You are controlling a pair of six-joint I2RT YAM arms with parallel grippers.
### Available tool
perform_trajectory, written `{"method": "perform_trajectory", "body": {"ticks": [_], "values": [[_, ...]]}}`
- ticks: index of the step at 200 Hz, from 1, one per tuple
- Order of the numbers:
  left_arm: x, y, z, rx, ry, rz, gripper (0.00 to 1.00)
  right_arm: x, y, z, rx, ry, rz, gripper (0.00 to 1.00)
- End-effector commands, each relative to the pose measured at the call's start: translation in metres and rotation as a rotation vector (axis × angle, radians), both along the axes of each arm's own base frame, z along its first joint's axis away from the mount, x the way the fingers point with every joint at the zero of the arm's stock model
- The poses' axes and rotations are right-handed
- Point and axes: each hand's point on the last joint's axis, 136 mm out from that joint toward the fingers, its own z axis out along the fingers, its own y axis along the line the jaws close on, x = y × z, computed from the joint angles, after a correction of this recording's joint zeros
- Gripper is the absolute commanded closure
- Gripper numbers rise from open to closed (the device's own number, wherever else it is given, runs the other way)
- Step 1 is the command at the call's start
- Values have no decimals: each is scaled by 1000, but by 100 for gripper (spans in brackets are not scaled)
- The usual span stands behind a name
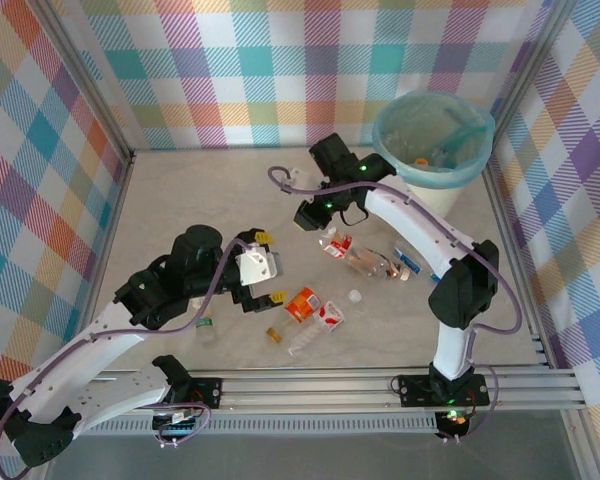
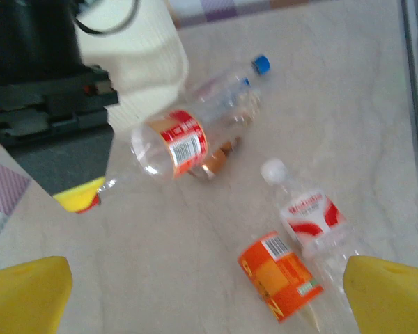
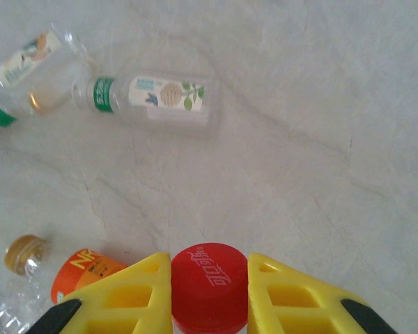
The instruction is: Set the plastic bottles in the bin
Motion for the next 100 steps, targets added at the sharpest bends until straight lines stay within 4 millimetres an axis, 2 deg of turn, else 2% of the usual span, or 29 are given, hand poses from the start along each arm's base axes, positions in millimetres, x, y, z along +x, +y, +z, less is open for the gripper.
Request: {"method": "perform_trajectory", "body": {"ticks": [1, 39, 60, 69, 100], "values": [[14, 1, 54, -147, -60, 83, 1, 3, 3, 71, 212, -81, -34, 88], [35, 6, 83, -239, -72, 197, 2, 18, -16, 129, 374, -177, -114, 89], [45, 5, 98, -303, -63, 245, 3, 30, -35, 162, 440, -263, -182, 90], [50, 2, 111, -347, -70, 251, 3, 36, -44, 178, 471, -309, -213, 90], [60, -20, 133, -398, -18, 215, 6, 45, -72, 248, 594, -496, -288, 91]]}}
